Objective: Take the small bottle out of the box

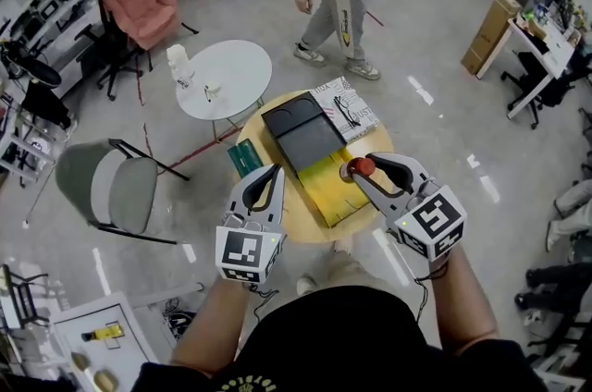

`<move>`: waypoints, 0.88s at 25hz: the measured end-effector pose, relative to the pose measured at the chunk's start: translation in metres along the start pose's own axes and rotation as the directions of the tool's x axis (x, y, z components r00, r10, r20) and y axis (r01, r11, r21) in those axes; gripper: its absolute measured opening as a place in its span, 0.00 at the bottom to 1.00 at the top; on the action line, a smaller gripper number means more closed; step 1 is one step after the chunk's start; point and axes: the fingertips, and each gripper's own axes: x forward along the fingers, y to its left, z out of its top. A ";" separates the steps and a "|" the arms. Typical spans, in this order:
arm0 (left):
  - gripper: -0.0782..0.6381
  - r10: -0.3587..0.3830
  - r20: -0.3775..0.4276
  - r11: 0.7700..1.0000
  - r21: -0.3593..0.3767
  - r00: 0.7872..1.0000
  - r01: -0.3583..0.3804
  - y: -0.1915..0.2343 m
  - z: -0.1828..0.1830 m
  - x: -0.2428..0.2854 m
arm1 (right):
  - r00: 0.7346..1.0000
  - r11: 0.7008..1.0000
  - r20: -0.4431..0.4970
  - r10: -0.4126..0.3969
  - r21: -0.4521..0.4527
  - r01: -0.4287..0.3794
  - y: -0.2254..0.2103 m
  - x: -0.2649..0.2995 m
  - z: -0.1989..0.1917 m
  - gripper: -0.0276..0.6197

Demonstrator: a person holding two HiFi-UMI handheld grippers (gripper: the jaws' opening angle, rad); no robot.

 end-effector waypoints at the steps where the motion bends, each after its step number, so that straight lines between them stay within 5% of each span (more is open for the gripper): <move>1: 0.13 -0.002 -0.001 1.000 -0.005 1.000 0.002 0.000 0.001 0.000 | 1.000 1.000 0.008 0.003 -0.001 -0.003 0.000 -0.002 0.004 0.28; 22: 0.13 -0.009 0.032 1.000 -0.012 0.999 0.009 -0.004 0.019 -0.002 | 1.000 0.999 0.031 -0.007 -0.034 0.008 0.004 -0.019 0.026 0.28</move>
